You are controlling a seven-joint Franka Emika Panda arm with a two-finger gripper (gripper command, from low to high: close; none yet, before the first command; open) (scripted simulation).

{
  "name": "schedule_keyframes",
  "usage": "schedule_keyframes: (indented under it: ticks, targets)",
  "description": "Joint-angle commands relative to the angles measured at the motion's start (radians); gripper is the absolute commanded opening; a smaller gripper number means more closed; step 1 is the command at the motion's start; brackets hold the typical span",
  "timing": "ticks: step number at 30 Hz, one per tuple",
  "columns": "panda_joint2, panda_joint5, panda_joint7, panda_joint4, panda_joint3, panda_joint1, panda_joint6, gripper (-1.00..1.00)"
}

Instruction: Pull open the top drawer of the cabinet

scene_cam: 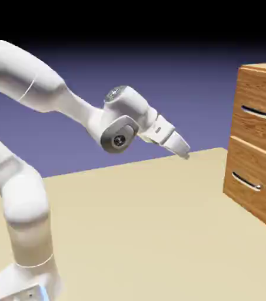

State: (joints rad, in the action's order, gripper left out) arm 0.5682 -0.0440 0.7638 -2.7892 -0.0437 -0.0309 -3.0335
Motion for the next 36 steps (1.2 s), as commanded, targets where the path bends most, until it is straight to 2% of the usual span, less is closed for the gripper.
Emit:
schedule_keyframes:
  ticks: [1,36]
  targets:
    - [-0.001,-0.037,0.019,0.017,-0.036,-0.036,0.003,1.00]
    - [-0.052,-1.314,0.680,0.622,-1.305,-1.280,0.105,1.00]
